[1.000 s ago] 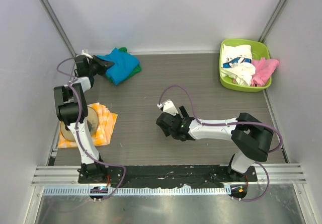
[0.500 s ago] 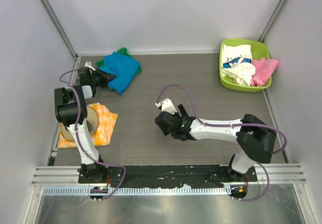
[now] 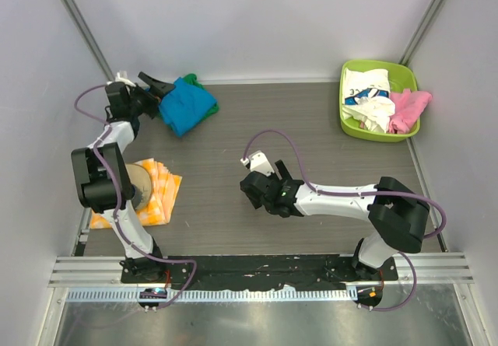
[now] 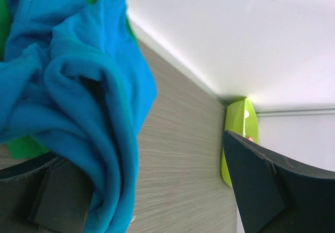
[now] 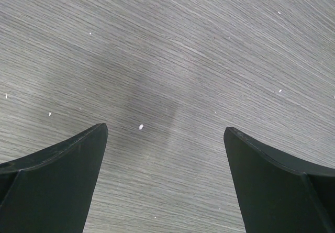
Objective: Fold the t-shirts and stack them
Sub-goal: Neatly place the folded tshirt to the corner
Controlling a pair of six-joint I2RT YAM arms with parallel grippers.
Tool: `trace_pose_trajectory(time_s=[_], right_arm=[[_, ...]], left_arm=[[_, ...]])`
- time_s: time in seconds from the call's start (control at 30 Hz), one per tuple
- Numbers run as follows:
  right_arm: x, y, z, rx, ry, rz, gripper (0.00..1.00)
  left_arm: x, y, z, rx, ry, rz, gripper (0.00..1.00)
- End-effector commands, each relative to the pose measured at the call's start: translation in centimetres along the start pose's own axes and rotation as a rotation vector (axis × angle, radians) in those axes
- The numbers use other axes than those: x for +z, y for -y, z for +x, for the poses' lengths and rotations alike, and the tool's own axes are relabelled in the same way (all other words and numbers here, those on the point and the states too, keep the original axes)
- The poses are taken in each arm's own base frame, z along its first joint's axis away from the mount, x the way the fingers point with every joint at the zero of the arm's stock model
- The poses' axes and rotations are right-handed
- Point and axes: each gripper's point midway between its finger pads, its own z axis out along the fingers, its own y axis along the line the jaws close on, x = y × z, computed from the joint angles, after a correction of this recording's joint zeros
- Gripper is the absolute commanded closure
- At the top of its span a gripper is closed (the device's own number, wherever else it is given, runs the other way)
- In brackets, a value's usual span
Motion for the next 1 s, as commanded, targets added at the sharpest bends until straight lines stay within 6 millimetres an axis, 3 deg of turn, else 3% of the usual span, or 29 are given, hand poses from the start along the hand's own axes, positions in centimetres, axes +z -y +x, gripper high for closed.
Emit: trace_pose_trajectory(time_s=[0.0, 0.17, 0.27, 0.37, 0.57, 0.73, 0.83, 0.9, 0.93, 0.97], right_arm=[[-0.8, -0.2, -2.6, 0.043, 0.069, -0.011, 0.0], [-0.6, -0.3, -2.3, 0.036, 0.06, -0.008, 0.0], [-0.4, -0.2, -2.1, 0.033, 0.059, -0.004, 0.0], [-0.2, -0.4, -2.0, 0.026, 0.055, -0.008, 0.0], [-0.1, -0.5, -1.7, 0.022, 0.05, -0.008, 0.0], [-0.1, -0.5, -1.8, 0.028, 0.053, -0.009, 0.0], [-0.2, -0.6, -3.0, 0.063, 0.091, -0.015, 0.0], [0.4, -0.5, -5.1, 0.116, 0.117, -0.043, 0.0], [0.7, -0.3, -6.2, 0.137, 0.124, -0.054, 0.0], [0.4, -0.6, -9.7, 0.173, 0.187, -0.087, 0.0]], left_arm=[[-2.7, 7.9, -4.0, 0.083, 0.096, 0.109, 0.0], [-4.7, 11.4, -5.8, 0.112, 0.14, 0.139, 0.0], [-5.2, 12.3, -6.3, 0.13, 0.156, 0.148, 0.0], [-5.2, 11.8, -6.1, 0.137, 0.148, 0.126, 0.0], [-5.4, 8.5, -5.7, 0.138, 0.151, 0.053, 0.0], [-5.7, 8.6, -5.7, 0.135, 0.152, 0.069, 0.0], [-4.4, 8.2, -4.8, 0.108, 0.103, 0.082, 0.0], [-3.4, 7.9, -3.7, 0.093, 0.066, 0.075, 0.01], [-3.0, 7.3, -3.1, 0.086, 0.055, 0.061, 0.02], [-2.7, 6.8, -1.9, 0.078, 0.036, 0.046, 0.02]])
